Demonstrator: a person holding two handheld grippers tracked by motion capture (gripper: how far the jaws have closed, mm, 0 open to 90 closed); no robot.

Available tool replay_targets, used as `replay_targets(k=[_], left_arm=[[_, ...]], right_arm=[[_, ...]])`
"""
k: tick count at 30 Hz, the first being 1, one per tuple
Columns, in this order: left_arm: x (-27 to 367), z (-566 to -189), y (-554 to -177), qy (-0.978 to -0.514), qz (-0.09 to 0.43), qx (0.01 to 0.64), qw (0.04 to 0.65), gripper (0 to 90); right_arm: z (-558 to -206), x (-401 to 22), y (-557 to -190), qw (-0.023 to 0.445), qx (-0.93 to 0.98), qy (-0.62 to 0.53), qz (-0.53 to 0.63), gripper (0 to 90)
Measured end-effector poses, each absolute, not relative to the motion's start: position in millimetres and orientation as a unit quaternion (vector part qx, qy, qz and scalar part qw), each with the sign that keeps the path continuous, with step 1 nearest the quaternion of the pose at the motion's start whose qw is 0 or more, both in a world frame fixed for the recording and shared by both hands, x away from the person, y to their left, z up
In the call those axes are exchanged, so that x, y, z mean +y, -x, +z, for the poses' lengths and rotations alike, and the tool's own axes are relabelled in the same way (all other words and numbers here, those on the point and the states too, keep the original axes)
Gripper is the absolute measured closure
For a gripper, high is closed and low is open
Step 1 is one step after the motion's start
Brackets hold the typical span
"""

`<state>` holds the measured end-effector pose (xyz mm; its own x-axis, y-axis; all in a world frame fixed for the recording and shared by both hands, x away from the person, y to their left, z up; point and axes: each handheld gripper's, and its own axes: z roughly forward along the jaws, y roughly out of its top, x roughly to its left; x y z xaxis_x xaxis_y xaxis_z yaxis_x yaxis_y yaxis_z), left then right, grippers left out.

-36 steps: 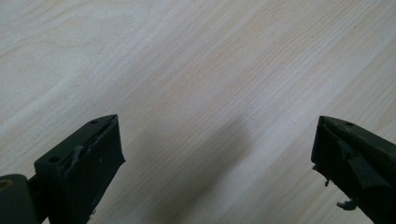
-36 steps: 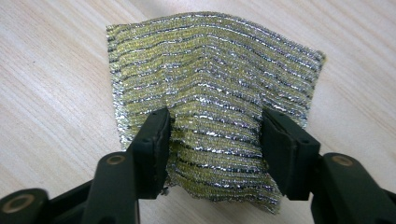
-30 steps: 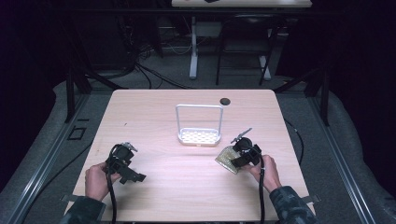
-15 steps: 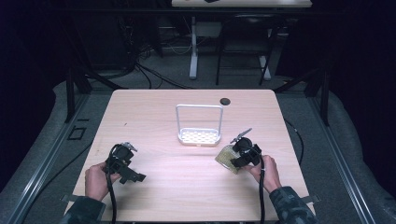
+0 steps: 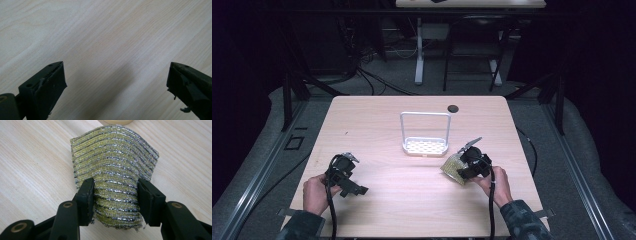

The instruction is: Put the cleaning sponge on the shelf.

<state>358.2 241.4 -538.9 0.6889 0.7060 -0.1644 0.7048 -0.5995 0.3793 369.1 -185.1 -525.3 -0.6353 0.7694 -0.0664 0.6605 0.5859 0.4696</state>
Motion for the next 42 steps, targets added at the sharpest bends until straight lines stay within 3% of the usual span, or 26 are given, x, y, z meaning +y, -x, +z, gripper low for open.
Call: replay_targets(k=[42], left_arm=[[239.0,-540.6,-358.5,-0.897,-0.001,0.392,0.206,2.7]], right_arm=[[-505.8,-155.6,-361.7,0.137,0.89,-0.363,0.24,51.4]])
